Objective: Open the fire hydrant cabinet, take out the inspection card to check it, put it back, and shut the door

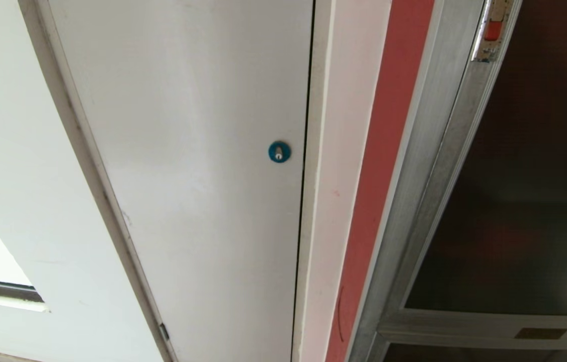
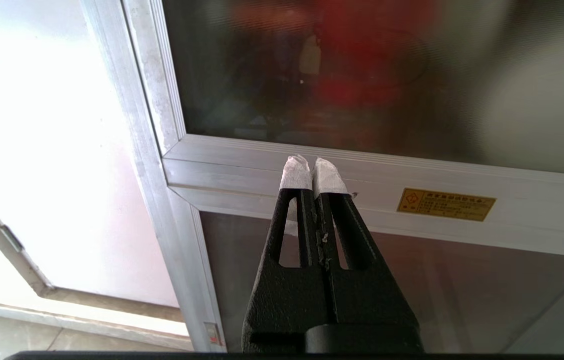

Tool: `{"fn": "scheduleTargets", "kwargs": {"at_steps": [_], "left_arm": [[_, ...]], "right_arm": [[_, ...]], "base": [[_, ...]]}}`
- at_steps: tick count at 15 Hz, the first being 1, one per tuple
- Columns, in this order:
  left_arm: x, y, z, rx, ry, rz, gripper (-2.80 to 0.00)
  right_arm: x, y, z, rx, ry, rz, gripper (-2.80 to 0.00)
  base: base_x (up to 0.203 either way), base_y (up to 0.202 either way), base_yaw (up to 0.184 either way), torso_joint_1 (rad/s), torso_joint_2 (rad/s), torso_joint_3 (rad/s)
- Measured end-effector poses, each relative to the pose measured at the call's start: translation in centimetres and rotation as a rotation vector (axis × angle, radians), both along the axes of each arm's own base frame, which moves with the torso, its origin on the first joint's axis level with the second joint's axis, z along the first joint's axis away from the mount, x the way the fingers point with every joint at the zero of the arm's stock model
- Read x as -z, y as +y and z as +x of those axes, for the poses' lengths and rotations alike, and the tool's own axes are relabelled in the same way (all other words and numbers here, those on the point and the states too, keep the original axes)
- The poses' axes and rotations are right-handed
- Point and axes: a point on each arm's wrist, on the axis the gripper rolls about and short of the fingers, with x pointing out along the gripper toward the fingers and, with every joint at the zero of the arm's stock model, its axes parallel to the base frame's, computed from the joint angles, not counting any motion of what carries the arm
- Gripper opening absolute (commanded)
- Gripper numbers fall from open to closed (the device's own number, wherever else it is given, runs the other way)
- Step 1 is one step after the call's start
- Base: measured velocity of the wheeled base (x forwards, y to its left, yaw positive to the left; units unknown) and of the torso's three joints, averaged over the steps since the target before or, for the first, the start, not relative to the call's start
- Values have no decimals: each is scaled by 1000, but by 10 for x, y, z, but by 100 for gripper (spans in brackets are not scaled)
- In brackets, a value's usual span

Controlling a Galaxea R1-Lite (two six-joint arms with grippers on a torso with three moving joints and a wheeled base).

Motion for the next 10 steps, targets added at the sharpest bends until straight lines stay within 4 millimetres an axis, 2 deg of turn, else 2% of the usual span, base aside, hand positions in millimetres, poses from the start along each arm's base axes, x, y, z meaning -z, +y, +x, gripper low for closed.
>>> {"fn": "scheduleTargets", "kwargs": {"at_steps": [10], "left_arm": [[0,0,0,0,0,0,-280]], "right_arm": [[0,0,0,1,-2,-2,-280]], "base": [[0,0,0,0,0,0]]}}
